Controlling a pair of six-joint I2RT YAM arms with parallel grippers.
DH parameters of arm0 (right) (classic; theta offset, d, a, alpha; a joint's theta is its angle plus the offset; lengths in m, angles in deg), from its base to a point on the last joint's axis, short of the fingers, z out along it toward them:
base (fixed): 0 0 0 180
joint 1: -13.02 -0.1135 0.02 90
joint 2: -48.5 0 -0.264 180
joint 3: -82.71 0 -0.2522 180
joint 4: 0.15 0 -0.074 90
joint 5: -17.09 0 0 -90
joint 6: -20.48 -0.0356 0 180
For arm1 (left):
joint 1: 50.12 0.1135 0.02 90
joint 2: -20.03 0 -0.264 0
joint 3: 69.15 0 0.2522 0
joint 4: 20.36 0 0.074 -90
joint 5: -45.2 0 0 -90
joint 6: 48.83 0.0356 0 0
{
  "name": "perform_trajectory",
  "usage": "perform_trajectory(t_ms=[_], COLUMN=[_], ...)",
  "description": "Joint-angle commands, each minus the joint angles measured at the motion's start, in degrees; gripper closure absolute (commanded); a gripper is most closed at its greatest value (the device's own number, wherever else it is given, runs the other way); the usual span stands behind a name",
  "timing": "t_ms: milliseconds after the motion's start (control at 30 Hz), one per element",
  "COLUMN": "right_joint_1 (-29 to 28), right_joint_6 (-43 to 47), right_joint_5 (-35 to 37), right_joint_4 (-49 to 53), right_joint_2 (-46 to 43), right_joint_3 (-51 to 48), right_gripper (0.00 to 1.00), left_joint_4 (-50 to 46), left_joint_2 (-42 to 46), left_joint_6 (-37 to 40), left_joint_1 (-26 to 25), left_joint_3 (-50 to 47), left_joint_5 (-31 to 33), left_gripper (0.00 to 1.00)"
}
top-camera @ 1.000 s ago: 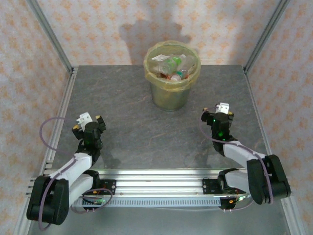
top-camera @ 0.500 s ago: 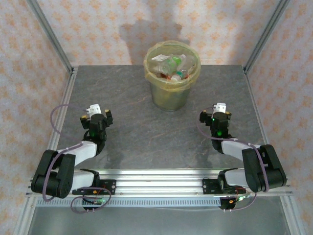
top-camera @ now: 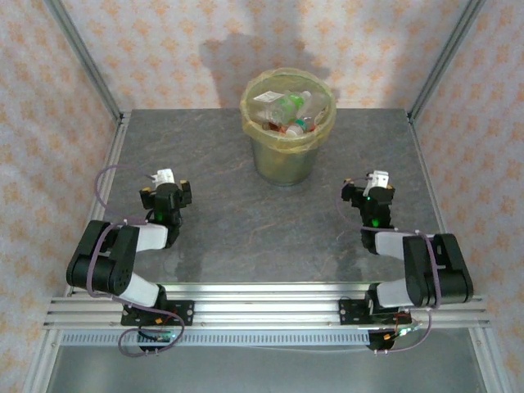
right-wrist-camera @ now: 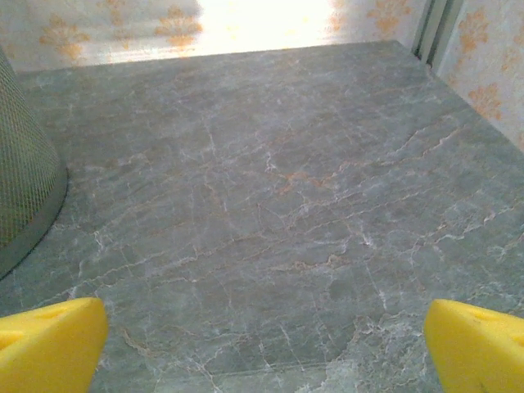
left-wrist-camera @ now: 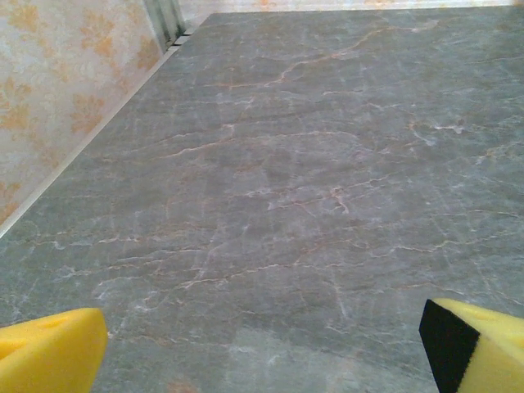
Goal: Put the plastic bottles in the bin
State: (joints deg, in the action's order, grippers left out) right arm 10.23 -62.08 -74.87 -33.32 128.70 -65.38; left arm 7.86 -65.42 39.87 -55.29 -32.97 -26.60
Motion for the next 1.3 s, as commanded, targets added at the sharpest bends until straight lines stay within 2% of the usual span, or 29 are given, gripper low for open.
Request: perform_trajectory(t_ms=[0, 100, 200, 267, 1267], right_joint_1=[0.48, 0.59, 0.92, 1.17, 2.13], right_joint_6=[-1.12, -1.28, -1.7, -3.34, -4.89], right_joint_5=[-2.85, -2.84, -2.72, 0.32, 1.6], right_joint_4=[-5.63, -8.91, -4.36, 2.62, 2.4], right_joint_2=[3.12, 6.72, 6.51, 6.93, 6.98], right_joint_3=[-0.24, -0.14, 2.0, 5.91, 5.85], right_gripper=[0.01, 0.01, 0.01, 0.01, 0.01], left_joint_4=[1.88, 2.2, 2.08, 2.06, 2.17], left_joint_2=[0.02, -0.06, -0.07, -0.06, -0.07], left_joint_6=[-0.63, -0.55, -0.63, -0.64, -0.52], left_joint_1=[0.34, 0.4, 0.39, 0.37, 0.38], left_joint_3=[1.21, 1.16, 1.14, 1.22, 1.14], left_joint_5=[-0.64, -0.62, -0.62, -0.65, -0.66], left_gripper=[0.0, 0.0, 0.0, 0.0, 0.0])
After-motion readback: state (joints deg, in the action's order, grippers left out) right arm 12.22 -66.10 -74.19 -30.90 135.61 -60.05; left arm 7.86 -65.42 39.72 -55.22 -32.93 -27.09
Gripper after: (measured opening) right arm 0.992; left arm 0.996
